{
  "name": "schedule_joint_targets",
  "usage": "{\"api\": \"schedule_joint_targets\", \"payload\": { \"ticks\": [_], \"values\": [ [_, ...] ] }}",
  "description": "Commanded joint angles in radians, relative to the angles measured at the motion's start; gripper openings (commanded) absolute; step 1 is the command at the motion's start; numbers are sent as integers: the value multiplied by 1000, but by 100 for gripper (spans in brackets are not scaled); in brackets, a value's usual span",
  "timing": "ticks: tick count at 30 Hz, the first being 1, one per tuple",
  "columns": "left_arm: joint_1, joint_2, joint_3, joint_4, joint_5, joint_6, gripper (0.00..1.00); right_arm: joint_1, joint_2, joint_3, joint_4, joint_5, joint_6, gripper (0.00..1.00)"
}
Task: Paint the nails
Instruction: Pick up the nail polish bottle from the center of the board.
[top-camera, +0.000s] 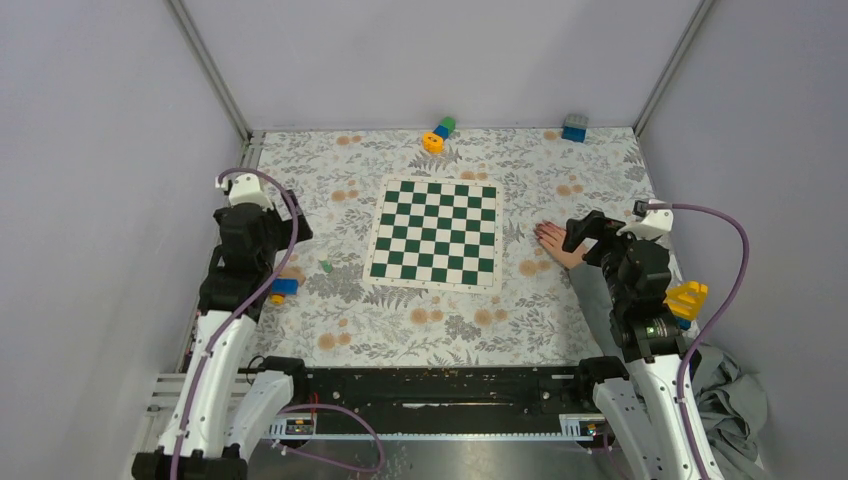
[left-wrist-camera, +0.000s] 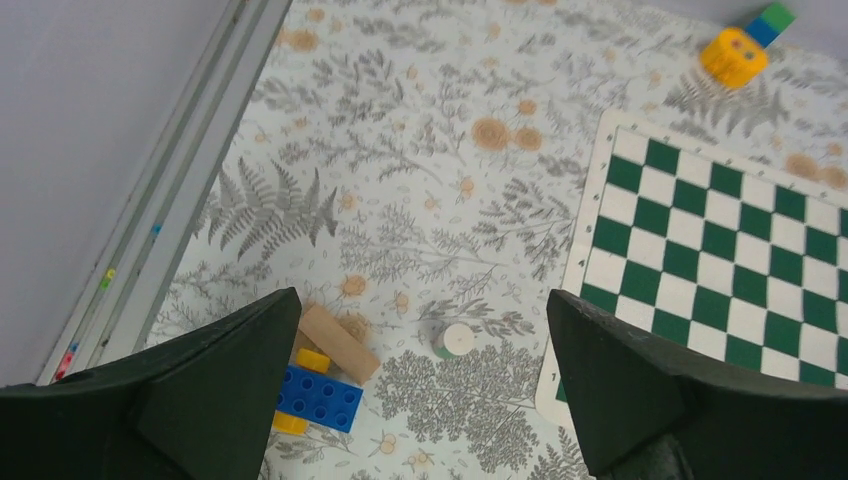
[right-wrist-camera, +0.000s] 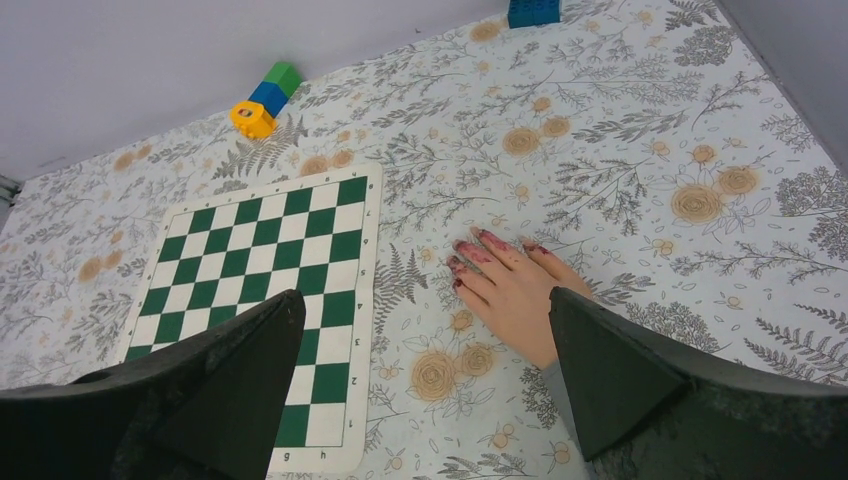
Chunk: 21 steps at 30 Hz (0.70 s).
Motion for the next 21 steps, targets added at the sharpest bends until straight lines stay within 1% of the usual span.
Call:
{"api": "schedule_joint_targets", "payload": {
  "ticks": [1, 5, 8, 10, 12, 14, 16, 17, 18, 21],
  "values": [
    [4, 118, 51, -59, -33, -49, 99, -4, -1, 16, 8, -33, -11, 99],
    [4, 201, 56, -99, 14, -92, 98, -4, -7, 16, 8, -45, -6, 99],
    [3, 197, 30, -96, 60, -122, 98, -4, 21, 14, 44, -194, -30, 94],
    [9, 177, 34, -101, 42, -97, 99, -3, 76, 24, 70, -280, -17, 92],
    [26, 157, 42, -112, 20, -78, 99, 20, 156, 49, 73, -318, -7, 89],
    [53, 136, 39, -110, 19, -74, 99, 102, 224, 77, 73, -289, -16, 88],
    [82, 115, 22, -94, 12, -80, 99, 240, 282, 98, 93, -172, -37, 88],
    [85, 100, 13, -86, 8, -86, 99, 298, 318, 112, 114, -146, -35, 88],
    [115, 87, 8, -79, 1, -90, 99, 366, 357, 129, 139, -117, -15, 88],
    [140, 44, 3, -73, -50, -88, 99, 496, 499, 194, 190, -102, 32, 87]
  ]
}}
